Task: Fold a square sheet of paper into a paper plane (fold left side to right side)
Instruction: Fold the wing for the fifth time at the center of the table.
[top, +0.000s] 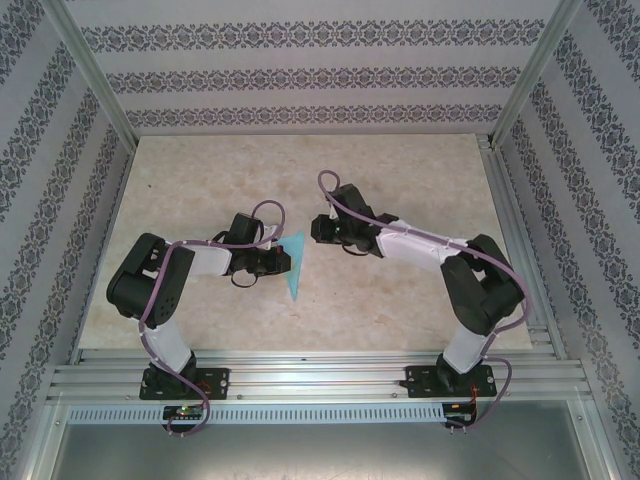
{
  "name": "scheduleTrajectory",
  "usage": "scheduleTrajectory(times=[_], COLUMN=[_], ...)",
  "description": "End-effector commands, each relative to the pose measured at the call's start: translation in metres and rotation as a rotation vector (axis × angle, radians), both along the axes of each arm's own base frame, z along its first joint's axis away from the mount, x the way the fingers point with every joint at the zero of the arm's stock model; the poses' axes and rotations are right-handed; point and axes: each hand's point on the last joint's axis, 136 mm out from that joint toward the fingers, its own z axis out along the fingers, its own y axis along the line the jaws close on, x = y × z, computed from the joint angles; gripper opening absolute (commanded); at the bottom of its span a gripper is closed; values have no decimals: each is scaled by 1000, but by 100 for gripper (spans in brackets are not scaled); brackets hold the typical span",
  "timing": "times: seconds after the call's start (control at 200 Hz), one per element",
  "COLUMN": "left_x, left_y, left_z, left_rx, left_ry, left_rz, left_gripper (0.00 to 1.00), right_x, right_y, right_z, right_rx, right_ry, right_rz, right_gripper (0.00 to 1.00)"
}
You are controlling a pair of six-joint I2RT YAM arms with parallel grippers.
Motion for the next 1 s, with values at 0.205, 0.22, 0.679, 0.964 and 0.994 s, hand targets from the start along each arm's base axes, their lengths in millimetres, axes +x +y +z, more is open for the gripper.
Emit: scheduleTrajectory(times=[0.205, 0.22, 0.679, 0.964, 0.994], left_x=[-28, -29, -27, -27, -27], left_y=[39, 39, 38, 40, 40], left_z=[-74, -74, -76, -78, -78], left_rx=[290, 289, 295, 305, 306], left_ry=[98, 99, 100, 102, 103], left_rz=[30, 29, 28, 29, 30], left_gripper=[0, 0, 0, 0, 0], right_x=[-73, -75, -94, -125, -128], right_y=[45, 47, 63, 59, 61], right_z=[-33, -36, -85, -101, -100], right_rx=[113, 107, -9, -36, -34], right_ry=[35, 37, 101, 176, 177], right_rz=[-2, 0, 59, 82, 91], right_gripper=[13, 13, 12, 13, 13])
